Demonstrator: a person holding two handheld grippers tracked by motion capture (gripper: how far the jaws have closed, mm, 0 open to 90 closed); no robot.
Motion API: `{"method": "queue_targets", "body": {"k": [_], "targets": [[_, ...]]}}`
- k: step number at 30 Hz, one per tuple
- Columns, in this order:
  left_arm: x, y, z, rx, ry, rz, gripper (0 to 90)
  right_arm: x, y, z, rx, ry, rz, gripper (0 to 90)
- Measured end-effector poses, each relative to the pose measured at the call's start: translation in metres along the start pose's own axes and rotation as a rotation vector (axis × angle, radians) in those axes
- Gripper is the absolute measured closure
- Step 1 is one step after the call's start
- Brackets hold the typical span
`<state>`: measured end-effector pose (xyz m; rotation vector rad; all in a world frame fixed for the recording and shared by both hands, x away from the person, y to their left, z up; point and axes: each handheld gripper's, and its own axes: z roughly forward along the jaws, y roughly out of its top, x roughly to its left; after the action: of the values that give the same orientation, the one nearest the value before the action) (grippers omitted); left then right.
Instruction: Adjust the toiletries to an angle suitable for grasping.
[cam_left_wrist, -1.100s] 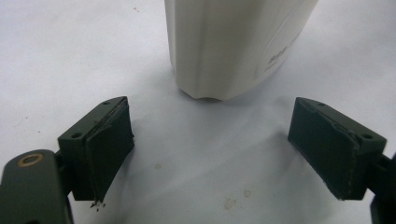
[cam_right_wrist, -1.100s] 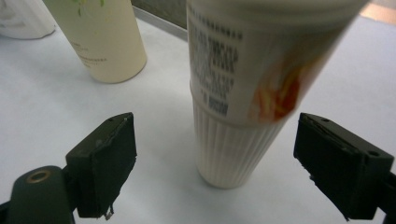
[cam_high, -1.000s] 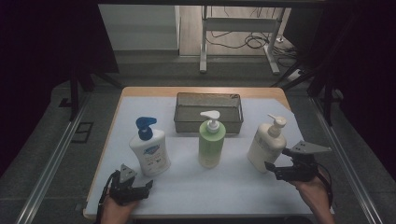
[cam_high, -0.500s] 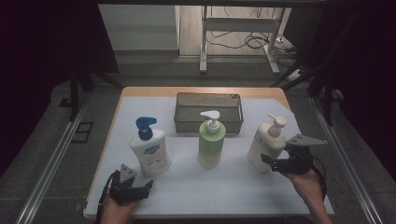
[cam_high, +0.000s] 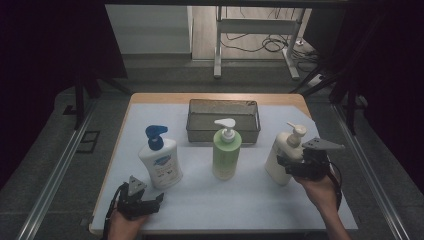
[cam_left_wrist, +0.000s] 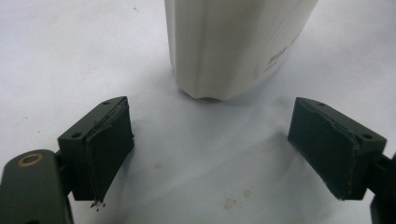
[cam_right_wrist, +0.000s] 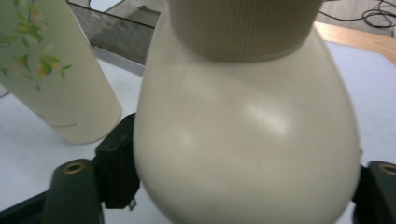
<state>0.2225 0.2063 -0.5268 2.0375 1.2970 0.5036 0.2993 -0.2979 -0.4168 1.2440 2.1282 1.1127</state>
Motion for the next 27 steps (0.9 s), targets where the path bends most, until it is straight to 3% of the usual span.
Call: {"method": "queue_targets", "body": {"k": [4, 16, 27], "targets": [[0.000, 0.000, 0.000, 0.000, 0.000, -0.001, 13.5, -0.002, 0.001, -0.001, -0.008, -0.008, -0.006, 33.6], [0.000, 0.000, 0.000, 0.000, -0.001, 0.005, 13.5, 0.000, 0.005, -0.001, 0.027, -0.018, -0.050, 35.8], [0.000, 0.000, 0.000, 0.000, -0.001, 0.000, 13.5, 0.001, 0.022, -0.007, 0.039, 0.020, -0.072, 36.2]]}}
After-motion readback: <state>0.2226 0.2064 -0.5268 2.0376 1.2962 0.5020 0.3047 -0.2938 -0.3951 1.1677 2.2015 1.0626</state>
